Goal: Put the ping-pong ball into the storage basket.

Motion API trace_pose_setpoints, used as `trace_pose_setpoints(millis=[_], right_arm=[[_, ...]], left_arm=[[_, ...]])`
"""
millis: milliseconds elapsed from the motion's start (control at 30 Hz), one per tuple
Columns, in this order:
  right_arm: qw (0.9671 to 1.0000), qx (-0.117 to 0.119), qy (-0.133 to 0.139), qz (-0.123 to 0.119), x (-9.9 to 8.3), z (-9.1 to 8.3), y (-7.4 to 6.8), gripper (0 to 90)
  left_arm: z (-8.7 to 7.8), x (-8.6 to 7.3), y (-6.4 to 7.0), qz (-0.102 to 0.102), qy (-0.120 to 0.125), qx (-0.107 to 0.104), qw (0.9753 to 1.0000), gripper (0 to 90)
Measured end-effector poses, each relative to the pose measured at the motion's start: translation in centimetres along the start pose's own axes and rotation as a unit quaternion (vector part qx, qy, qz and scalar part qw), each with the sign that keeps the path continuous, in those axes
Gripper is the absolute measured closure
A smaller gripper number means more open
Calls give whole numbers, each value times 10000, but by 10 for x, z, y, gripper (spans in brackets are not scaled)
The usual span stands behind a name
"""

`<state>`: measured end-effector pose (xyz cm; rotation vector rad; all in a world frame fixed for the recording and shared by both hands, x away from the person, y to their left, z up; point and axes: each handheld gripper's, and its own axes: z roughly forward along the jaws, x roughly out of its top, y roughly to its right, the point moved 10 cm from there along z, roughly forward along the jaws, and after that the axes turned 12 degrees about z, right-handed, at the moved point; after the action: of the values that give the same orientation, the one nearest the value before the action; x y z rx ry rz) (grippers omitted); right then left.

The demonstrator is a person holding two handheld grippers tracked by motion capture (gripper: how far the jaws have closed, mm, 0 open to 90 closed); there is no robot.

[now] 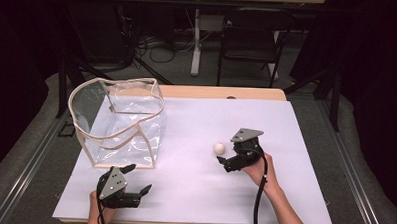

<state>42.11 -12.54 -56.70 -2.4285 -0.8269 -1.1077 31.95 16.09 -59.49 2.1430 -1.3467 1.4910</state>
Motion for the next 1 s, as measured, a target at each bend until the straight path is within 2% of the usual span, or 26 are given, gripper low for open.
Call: trace_pose_setpoints(millis=[300,567,1000], right_arm=[[10000,16,-63,-4,9,10,2,0],[9999,56,-99,93,16,19,4,0],[9997,61,-220,130,20,33,6,0]], left_arm=[[1,0,-1,-4,3,7,10000,162],[1,0,0,-15,7,-4,10000,162],[0,0,-1,-28,14,-5,10000,162]])
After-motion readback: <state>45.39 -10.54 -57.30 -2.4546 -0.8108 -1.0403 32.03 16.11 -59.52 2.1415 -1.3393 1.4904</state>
